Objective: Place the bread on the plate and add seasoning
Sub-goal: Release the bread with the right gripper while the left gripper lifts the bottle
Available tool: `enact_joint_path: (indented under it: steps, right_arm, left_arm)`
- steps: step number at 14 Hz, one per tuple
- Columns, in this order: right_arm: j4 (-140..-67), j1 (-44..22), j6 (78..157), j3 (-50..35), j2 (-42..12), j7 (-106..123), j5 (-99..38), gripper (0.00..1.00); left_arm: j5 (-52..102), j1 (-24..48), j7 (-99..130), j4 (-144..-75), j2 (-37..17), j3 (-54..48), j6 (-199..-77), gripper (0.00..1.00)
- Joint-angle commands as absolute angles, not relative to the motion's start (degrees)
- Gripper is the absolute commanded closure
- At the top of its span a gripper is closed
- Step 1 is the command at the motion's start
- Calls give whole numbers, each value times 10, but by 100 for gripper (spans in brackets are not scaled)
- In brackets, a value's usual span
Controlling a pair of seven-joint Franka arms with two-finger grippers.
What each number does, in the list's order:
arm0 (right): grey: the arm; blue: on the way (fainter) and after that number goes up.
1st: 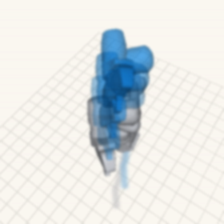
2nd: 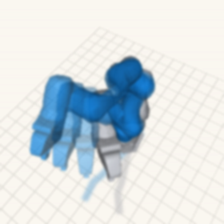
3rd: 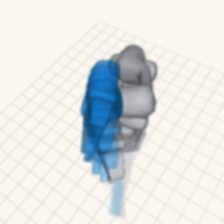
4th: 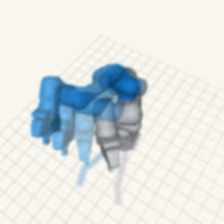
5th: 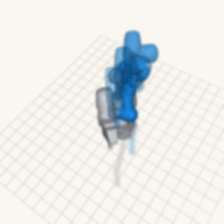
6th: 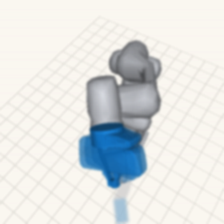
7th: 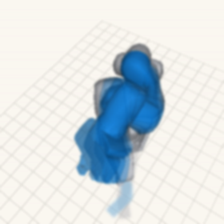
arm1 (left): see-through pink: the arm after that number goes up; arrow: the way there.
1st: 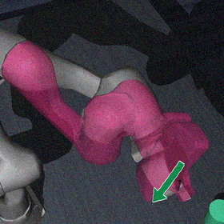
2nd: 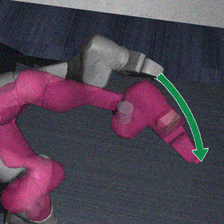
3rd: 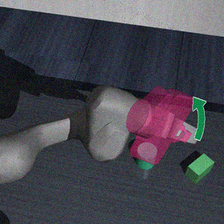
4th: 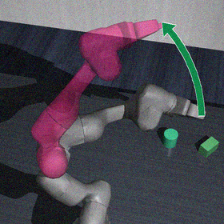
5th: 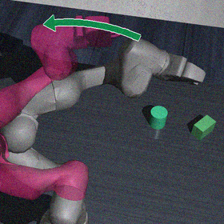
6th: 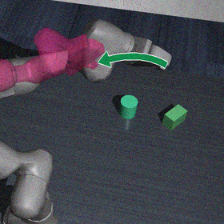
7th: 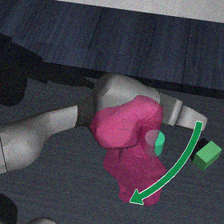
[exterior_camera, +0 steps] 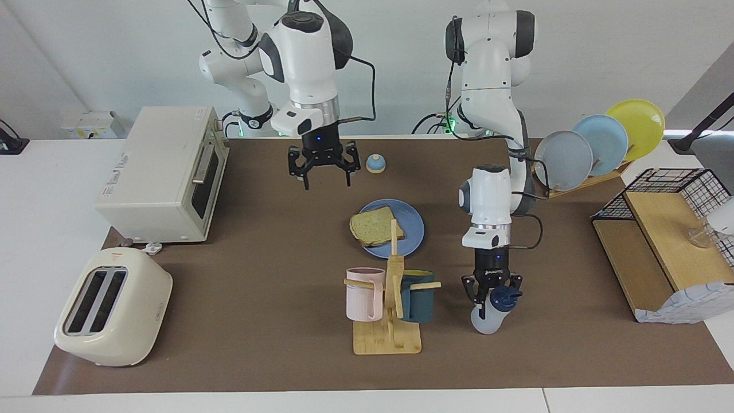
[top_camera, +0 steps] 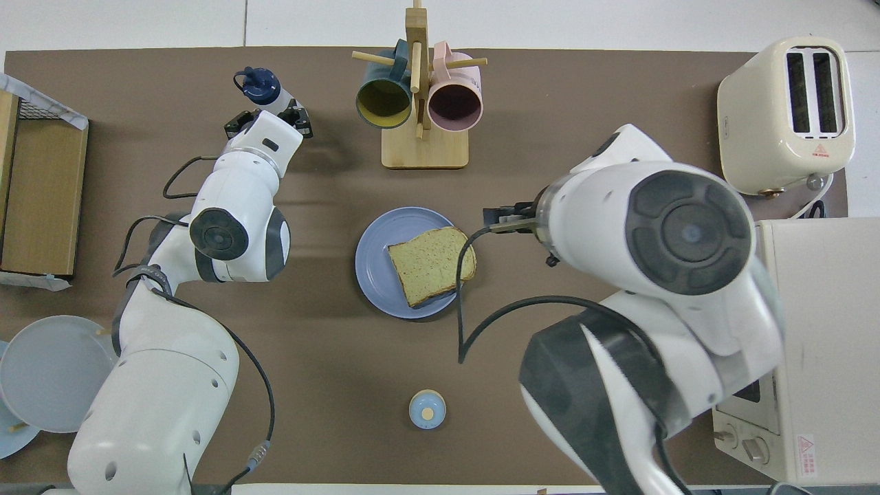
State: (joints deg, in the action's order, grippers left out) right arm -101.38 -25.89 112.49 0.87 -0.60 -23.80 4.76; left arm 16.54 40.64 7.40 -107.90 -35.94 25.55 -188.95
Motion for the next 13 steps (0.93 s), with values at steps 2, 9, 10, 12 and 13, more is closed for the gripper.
enact_joint_path:
  steps: [2,9,10,12,13]
  right_arm:
    - [-980,-194,990,4,28,-155,48,0]
    - [-878,-65,838,16,-23,-19,19,0]
    - [-869,-48,839,12,-27,-6,19,0]
    - [-871,-29,843,7,-23,1,18,0]
    - [-874,-26,839,-1,-21,10,18,0]
  left_arm:
    - [168,400,3,-1078,-287,258,-1796,100]
    - [168,401,-205,-1089,-122,258,-1507,100]
    - [168,400,-241,-1090,-99,258,-1465,100]
    - [163,398,-286,-1089,-53,260,-1376,100]
    - [150,398,-315,-1089,-31,260,-1333,100]
